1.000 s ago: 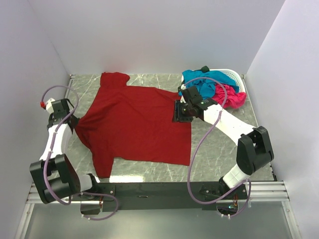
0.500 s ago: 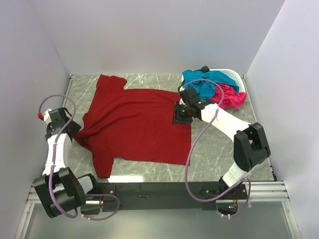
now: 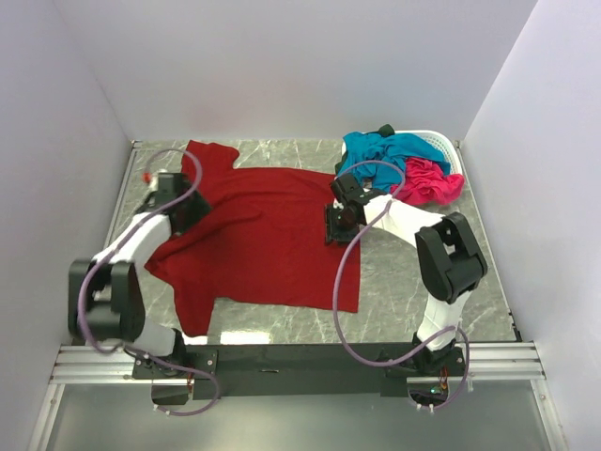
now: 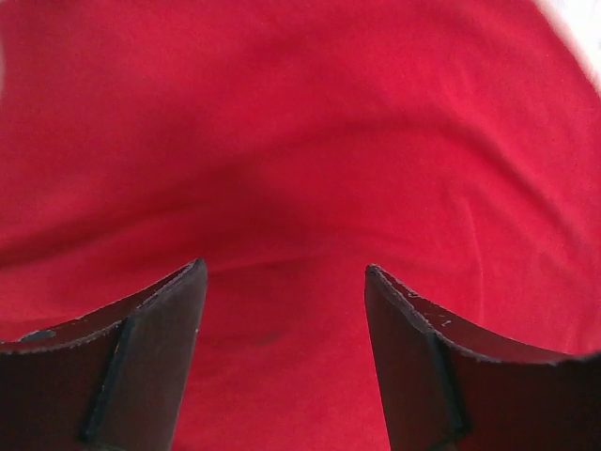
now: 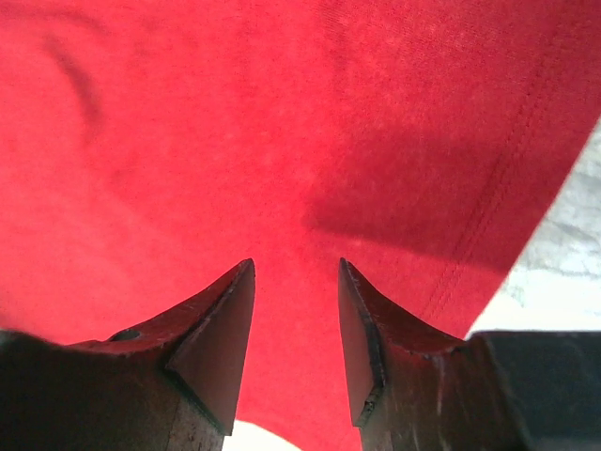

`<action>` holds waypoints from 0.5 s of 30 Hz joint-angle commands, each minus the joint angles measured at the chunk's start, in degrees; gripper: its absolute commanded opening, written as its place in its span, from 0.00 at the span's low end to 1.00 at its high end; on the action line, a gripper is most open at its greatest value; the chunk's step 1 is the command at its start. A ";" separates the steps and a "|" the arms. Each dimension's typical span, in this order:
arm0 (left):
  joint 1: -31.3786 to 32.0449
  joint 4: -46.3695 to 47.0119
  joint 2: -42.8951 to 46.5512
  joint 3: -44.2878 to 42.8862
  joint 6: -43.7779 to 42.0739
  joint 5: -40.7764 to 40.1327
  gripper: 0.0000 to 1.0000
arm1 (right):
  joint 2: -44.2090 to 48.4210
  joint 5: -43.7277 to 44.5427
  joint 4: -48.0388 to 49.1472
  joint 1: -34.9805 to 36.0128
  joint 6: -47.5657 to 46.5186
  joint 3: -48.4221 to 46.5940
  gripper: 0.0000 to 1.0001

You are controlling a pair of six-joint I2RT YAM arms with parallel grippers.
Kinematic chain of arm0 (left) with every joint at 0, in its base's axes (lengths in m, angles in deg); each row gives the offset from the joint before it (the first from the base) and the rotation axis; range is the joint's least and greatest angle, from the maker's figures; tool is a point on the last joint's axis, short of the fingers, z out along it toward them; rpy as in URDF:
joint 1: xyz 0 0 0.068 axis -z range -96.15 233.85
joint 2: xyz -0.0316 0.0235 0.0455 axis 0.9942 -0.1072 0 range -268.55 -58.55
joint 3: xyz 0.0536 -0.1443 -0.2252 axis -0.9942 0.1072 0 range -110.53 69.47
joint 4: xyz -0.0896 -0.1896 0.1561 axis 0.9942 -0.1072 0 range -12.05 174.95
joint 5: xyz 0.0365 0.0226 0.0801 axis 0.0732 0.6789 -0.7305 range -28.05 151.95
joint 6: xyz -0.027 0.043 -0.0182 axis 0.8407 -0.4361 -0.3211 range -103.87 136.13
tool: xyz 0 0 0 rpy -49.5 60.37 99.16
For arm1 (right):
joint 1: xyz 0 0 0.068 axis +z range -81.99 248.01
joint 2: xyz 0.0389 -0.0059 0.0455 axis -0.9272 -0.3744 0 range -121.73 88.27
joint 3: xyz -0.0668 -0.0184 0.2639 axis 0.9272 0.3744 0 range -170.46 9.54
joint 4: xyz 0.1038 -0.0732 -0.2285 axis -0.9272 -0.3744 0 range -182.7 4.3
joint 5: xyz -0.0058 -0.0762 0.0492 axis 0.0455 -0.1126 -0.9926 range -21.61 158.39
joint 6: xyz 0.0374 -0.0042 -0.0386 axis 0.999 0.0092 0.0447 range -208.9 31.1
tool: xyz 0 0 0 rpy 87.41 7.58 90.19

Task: Fold and stack the t-shirts
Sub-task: Flatten the tshirt out

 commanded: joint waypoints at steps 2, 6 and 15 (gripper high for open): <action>6.02 4.66 -7.28 -3.72 1.93 4.12 0.74 | -2.68 1.40 2.20 0.03 0.09 -0.07 0.48; 9.45 6.06 -13.09 -4.77 1.49 6.49 0.75 | -4.79 1.93 1.67 0.03 0.88 0.54 0.47; 17.10 6.51 -20.92 -2.67 0.34 11.06 0.76 | -4.54 4.65 -1.41 -1.90 3.26 4.40 0.45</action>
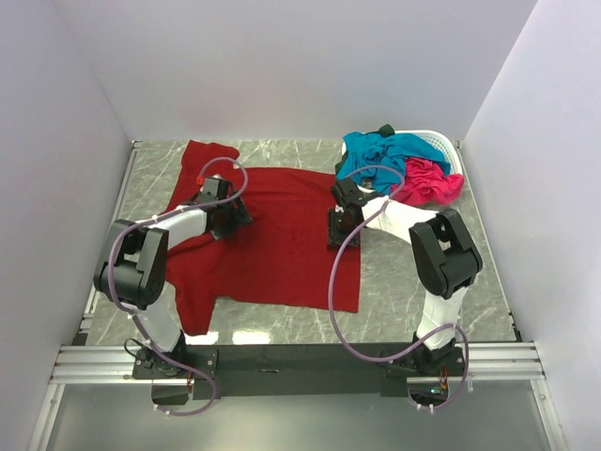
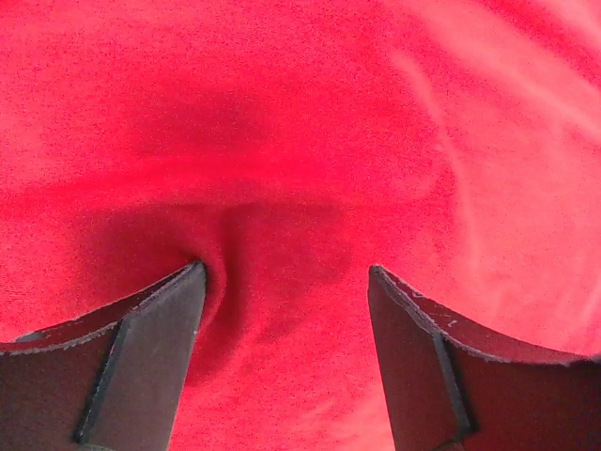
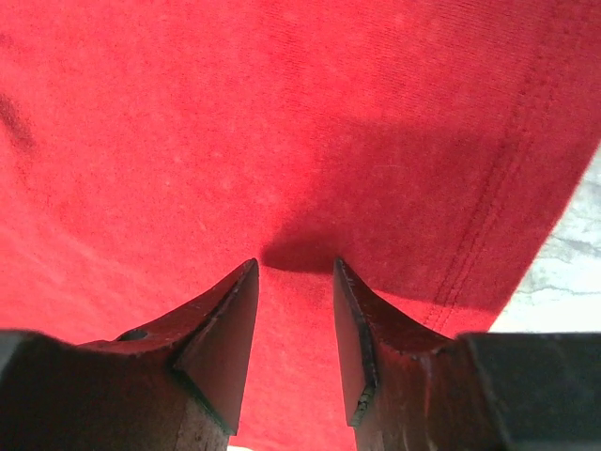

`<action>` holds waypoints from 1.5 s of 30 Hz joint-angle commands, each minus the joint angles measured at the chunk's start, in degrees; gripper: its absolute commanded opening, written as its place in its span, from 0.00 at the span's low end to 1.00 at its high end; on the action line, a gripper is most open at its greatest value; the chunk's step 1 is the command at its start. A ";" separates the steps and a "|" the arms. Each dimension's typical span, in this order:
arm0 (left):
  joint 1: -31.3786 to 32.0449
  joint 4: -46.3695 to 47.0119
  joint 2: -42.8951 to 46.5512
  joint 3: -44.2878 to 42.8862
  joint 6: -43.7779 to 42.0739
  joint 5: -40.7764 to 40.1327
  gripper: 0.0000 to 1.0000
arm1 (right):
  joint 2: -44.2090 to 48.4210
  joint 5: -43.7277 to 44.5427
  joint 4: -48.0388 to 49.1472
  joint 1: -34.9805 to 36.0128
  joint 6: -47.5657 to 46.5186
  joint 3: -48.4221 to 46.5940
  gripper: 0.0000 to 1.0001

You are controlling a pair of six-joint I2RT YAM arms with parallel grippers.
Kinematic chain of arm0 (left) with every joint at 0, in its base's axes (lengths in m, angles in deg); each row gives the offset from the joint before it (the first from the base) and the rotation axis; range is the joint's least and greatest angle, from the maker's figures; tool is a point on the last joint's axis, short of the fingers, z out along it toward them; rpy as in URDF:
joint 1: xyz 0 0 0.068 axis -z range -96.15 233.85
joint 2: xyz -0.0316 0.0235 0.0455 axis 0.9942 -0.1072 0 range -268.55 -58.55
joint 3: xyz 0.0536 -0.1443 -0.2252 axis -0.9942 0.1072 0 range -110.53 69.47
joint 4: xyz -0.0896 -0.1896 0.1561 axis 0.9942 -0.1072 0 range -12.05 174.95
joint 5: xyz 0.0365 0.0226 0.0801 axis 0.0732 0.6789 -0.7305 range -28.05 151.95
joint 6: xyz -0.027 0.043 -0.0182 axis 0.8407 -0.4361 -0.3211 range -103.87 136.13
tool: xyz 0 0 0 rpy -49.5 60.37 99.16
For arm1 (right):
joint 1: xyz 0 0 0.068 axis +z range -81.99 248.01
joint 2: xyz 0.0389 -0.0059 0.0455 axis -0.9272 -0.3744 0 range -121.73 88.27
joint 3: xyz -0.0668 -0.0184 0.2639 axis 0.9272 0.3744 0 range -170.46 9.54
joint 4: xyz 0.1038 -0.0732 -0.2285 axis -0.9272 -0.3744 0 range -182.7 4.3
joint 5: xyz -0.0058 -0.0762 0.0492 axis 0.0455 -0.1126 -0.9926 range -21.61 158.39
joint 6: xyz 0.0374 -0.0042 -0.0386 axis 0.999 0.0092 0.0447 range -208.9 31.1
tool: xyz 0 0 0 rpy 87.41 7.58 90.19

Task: Fold and stack the t-shirts
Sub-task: Flatten the tshirt out

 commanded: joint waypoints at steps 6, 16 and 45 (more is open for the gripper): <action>9.88 -1.78 -4.03 -0.22 2.29 7.67 0.77 | 3.42 3.70 -3.38 -4.67 2.39 7.66 0.45; 15.69 -3.53 -0.45 -3.38 8.45 14.80 0.78 | 7.46 3.52 -3.11 -9.86 2.39 11.45 0.45; -18.15 -10.31 8.54 -0.49 -7.19 -4.27 0.56 | 13.97 1.15 -3.12 -10.12 1.95 10.04 0.46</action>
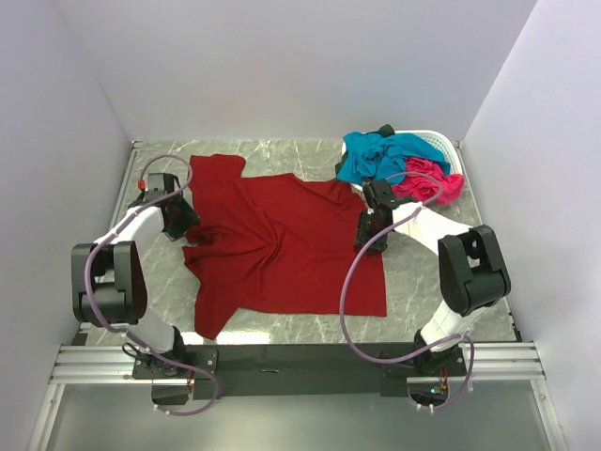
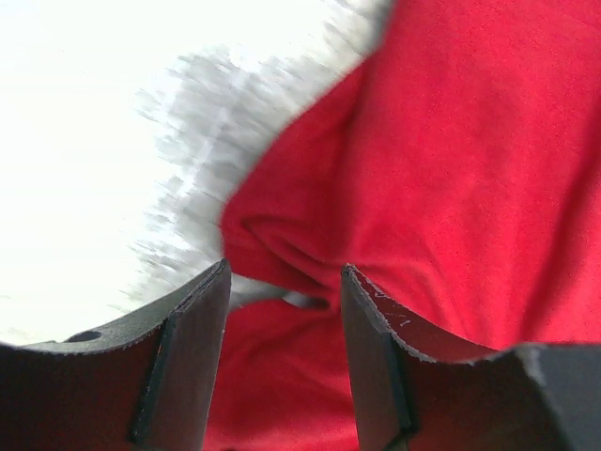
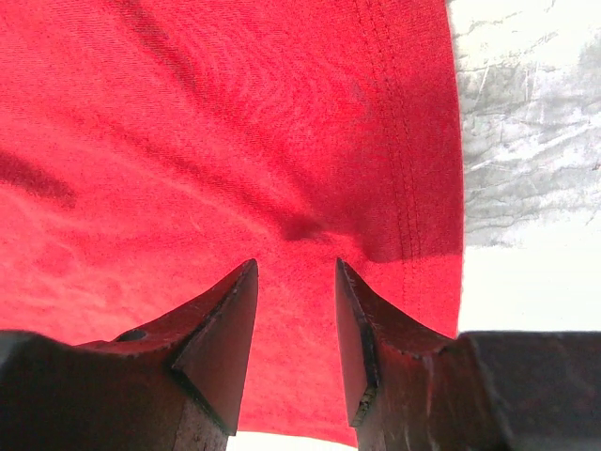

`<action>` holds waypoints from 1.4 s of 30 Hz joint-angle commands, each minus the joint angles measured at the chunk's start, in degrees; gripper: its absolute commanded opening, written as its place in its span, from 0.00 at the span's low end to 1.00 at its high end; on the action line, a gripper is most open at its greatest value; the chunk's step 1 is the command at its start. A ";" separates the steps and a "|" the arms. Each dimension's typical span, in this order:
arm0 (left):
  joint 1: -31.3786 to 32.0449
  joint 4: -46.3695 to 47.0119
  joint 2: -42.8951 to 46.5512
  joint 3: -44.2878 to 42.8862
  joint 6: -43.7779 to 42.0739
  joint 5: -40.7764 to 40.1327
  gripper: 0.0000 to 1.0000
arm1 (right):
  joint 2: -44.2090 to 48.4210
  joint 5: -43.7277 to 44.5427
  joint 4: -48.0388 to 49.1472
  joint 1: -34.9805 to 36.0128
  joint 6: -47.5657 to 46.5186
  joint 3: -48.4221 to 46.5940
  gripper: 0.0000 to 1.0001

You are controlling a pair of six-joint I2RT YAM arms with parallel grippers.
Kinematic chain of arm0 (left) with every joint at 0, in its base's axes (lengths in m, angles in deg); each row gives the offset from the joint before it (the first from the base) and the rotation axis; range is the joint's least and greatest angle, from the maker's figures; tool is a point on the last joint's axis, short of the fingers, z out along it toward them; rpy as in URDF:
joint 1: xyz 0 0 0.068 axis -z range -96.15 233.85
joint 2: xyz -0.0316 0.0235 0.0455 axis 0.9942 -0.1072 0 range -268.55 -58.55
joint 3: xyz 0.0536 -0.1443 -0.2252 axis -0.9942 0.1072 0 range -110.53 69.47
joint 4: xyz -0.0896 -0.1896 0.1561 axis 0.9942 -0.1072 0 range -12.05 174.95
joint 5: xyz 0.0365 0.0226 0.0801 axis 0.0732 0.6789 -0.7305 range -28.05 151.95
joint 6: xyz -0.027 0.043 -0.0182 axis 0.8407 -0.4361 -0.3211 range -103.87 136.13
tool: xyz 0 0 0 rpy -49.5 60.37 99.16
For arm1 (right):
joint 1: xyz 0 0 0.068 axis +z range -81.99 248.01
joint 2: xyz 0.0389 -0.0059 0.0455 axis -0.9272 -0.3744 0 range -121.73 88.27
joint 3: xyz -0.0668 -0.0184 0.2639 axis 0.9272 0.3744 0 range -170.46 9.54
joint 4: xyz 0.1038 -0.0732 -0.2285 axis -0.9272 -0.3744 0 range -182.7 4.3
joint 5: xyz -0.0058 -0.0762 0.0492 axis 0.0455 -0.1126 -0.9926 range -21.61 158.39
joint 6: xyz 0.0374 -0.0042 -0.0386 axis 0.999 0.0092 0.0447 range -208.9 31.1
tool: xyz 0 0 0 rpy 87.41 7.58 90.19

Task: Fold and stack the t-shirts
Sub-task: Flatten the tshirt out

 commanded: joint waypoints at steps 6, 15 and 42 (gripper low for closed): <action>-1.10 3.27 -5.05 -0.60 -2.27 -2.13 0.54 | 3.19 0.28 -0.25 -0.40 -0.25 0.90 0.46; -1.54 4.41 -9.88 -1.73 -3.59 -3.01 0.40 | 3.46 0.54 -0.87 -0.40 -0.61 0.46 0.46; -10.51 -1.30 -23.87 -30.65 -7.72 -4.16 0.26 | 0.74 0.63 -3.50 2.15 -1.04 -5.24 0.46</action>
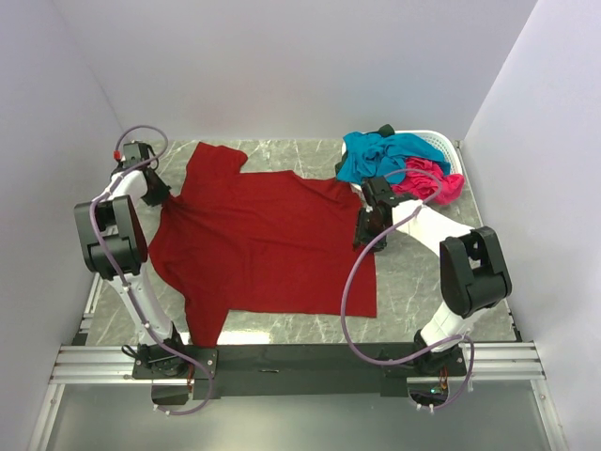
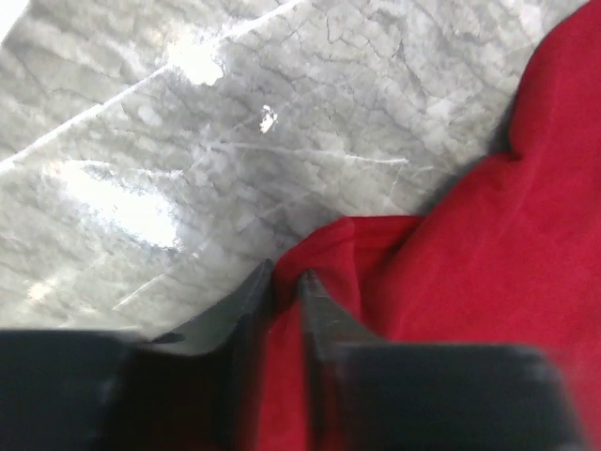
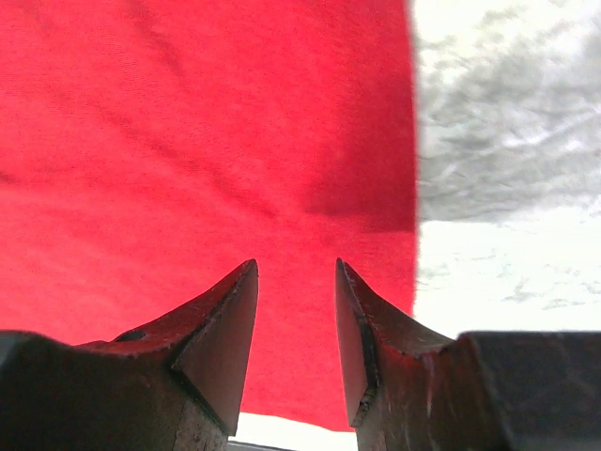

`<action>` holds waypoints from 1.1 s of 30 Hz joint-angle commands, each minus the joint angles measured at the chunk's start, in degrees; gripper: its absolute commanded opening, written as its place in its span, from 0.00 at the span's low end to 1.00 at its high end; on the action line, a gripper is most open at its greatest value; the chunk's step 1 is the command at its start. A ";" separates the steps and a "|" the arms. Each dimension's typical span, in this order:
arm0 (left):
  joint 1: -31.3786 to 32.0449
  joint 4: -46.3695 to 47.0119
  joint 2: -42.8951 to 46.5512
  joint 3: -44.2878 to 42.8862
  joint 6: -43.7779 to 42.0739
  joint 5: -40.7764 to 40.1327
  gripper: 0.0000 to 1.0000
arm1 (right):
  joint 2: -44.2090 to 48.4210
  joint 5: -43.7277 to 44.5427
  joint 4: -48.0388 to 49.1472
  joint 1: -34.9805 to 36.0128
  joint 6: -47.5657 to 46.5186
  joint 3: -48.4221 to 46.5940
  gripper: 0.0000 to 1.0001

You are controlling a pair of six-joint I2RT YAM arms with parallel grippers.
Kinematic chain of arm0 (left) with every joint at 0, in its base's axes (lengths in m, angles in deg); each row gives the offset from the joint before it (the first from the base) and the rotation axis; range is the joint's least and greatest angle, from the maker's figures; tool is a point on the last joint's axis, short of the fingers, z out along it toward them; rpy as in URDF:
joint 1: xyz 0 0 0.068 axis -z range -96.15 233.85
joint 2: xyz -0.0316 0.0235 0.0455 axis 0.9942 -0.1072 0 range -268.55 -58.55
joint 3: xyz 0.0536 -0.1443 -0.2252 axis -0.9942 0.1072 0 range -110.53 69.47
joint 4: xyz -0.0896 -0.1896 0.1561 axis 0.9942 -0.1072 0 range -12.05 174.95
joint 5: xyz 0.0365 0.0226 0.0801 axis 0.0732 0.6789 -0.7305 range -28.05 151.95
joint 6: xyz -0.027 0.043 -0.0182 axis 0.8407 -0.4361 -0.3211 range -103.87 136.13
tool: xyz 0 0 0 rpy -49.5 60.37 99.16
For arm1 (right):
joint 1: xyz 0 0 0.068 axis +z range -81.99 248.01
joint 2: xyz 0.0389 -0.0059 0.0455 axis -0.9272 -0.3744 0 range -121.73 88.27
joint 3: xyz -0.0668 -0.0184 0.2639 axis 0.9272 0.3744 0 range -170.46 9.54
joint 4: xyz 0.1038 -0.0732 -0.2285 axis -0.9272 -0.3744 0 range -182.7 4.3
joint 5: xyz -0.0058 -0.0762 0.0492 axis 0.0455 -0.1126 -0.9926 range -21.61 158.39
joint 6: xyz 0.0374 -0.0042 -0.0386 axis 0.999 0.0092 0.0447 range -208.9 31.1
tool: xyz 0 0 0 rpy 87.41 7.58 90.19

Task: Fold and stack the t-shirts
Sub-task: Flatten the tshirt out

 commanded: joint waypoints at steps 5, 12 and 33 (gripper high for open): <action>1.90 1.07 7.45 0.79 -0.55 -1.76 0.73 | -3.40 0.12 -0.29 3.25 -1.18 -6.46 0.46; 11.84 2.30 16.43 14.13 -0.03 0.17 0.81 | -9.91 0.73 -0.12 6.06 -1.44 -11.82 0.46; 14.66 2.74 3.97 14.87 3.49 13.36 0.81 | -30.74 2.41 -5.82 6.86 -2.94 -32.47 0.41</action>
